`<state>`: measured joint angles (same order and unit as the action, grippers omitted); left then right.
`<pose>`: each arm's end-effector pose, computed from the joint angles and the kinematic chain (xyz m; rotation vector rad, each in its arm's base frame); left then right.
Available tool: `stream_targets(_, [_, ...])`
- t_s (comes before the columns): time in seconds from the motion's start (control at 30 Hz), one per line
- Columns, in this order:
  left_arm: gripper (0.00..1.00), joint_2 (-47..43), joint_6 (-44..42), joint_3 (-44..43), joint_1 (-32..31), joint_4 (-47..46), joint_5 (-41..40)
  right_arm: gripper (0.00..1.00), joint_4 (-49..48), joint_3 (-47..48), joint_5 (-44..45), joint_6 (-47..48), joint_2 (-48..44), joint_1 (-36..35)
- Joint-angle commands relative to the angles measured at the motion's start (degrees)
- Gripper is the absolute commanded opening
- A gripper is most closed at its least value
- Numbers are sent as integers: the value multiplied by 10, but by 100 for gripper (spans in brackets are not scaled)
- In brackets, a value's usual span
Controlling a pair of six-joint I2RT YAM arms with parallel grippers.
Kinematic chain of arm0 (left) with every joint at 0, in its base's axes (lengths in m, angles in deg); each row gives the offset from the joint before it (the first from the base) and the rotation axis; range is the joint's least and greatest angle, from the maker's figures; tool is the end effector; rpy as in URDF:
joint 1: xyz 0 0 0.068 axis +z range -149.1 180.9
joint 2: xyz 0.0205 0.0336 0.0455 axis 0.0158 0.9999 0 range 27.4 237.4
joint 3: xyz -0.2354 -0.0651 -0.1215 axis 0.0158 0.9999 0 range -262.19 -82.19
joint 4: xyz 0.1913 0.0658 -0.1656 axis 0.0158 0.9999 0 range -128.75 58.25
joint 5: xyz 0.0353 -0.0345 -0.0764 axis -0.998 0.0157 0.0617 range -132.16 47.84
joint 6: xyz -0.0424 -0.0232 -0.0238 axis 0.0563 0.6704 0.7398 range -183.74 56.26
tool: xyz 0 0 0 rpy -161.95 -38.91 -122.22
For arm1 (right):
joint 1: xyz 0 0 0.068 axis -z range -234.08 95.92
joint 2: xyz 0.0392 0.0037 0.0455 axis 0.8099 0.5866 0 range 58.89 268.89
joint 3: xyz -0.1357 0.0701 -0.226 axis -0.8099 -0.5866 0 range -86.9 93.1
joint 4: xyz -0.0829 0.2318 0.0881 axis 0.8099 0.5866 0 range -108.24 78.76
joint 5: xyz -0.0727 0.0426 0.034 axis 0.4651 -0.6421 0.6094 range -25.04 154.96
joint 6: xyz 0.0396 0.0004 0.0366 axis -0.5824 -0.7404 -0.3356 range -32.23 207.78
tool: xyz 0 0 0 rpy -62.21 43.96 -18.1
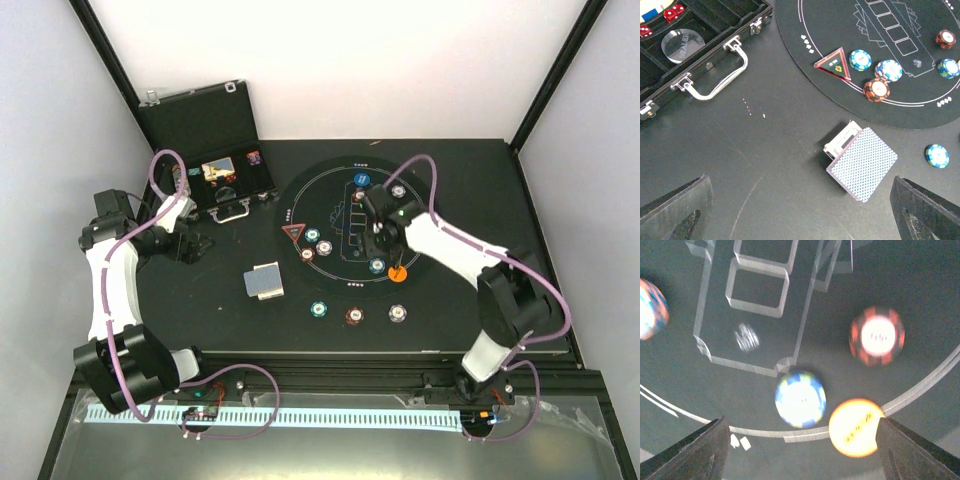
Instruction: Distribute texas hold em gaming equipment
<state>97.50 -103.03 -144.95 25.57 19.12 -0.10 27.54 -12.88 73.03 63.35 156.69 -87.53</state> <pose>0.2125 0.0713 0.2987 0.4971 2.3105 -0.4940 0.2884 0.1846 0.2288 -0.1820 2.7557 0.0702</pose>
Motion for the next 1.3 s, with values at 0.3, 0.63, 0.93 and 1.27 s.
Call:
stream_targets(0.3, [99, 17, -100, -17, 1, 53, -22, 91, -33, -284, 0, -142, -205, -78])
stream_targets(0.63, [99, 49, -106, -59, 1, 58, -13, 90, -66, -362, -39, -163, -215, -100])
stream_targets(0.93, [99, 36, -108, -38, 1, 42, -23, 70, -91, -372, -39, -162, -186, -108])
stream_targets(1.27, [99, 18, -121, -36, 1, 49, -18, 48, -72, -364, -29, -157, -194, -109])
